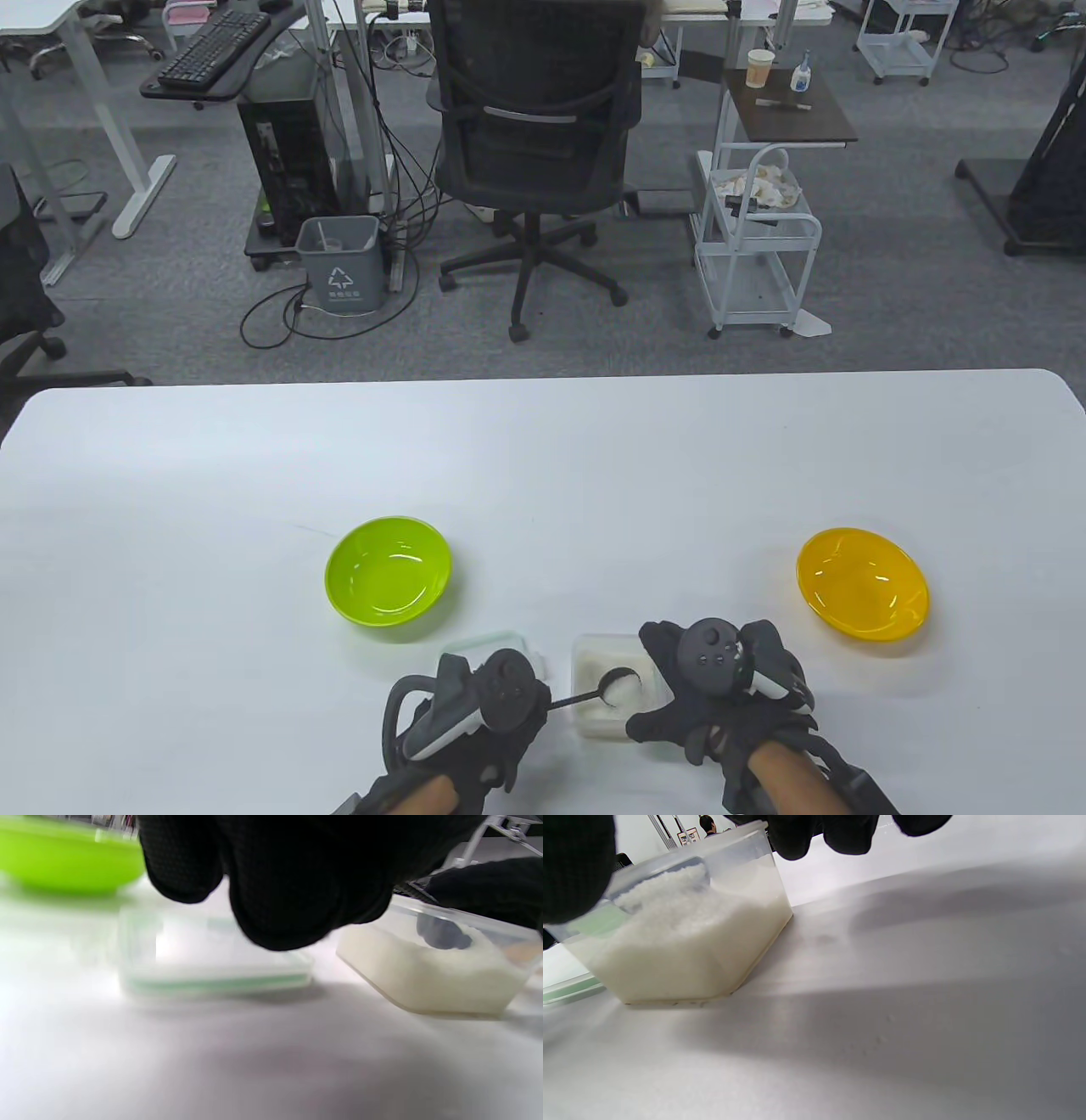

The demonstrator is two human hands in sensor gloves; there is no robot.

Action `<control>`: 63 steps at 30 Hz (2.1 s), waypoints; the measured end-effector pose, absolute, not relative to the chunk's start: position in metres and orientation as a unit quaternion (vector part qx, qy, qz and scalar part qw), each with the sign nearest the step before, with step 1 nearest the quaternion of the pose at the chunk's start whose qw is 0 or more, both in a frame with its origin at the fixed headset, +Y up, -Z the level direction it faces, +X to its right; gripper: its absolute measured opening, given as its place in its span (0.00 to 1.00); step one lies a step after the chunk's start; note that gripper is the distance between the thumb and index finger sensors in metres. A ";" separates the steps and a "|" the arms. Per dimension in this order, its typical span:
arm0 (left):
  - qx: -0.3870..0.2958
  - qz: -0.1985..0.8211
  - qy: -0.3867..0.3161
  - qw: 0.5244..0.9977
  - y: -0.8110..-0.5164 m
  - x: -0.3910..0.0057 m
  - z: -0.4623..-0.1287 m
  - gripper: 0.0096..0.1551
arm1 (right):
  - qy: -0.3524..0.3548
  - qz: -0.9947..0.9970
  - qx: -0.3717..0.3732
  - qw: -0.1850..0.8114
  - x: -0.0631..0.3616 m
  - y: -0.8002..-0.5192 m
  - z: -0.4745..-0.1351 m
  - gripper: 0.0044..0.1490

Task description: Scoop white sugar from container into bowls

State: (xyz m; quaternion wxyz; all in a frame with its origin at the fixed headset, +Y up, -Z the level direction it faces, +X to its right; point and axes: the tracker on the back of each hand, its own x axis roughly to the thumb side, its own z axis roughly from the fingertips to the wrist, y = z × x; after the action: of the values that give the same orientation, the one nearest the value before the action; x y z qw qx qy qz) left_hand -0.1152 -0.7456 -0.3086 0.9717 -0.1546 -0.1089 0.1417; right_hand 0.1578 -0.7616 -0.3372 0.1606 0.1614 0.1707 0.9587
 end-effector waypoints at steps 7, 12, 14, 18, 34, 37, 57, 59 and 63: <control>-0.254 0.266 -0.077 0.927 -0.766 -0.128 -0.318 0.24 | 0.171 0.958 0.161 0.162 0.158 -0.762 -0.337 0.67; -0.257 0.269 -0.080 0.925 -0.766 -0.128 -0.318 0.24 | 0.171 0.958 0.160 0.165 0.158 -0.762 -0.337 0.67; -0.255 0.272 -0.080 0.925 -0.765 -0.128 -0.317 0.24 | 0.171 0.958 0.159 0.165 0.158 -0.762 -0.337 0.67; -0.256 0.293 -0.079 0.918 -0.763 -0.131 -0.318 0.24 | 0.173 0.958 0.159 0.167 0.159 -0.762 -0.337 0.67; -0.188 0.405 0.026 0.894 -0.753 -0.217 -0.341 0.24 | 0.175 0.957 0.159 0.170 0.159 -0.762 -0.336 0.67; -0.179 0.424 0.061 0.886 -0.753 -0.239 -0.344 0.24 | 0.175 0.957 0.159 0.169 0.159 -0.762 -0.336 0.67; -0.072 0.314 0.223 0.920 -0.752 -0.309 -0.342 0.28 | 0.176 0.956 0.158 0.172 0.160 -0.763 -0.335 0.67; -0.041 0.248 0.232 0.940 -0.747 -0.306 -0.340 0.27 | 0.176 0.956 0.158 0.172 0.160 -0.763 -0.335 0.67; 0.007 0.131 0.229 0.965 -0.739 -0.294 -0.338 0.27 | 0.176 0.956 0.158 0.172 0.160 -0.763 -0.335 0.67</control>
State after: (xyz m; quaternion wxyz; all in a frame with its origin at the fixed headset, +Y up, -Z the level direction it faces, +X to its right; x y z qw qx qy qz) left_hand -0.2941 -0.7392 -0.3384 0.9645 0.0068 0.2289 0.1313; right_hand 0.1598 -0.7629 -0.3352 0.1717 0.1576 0.1760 0.9564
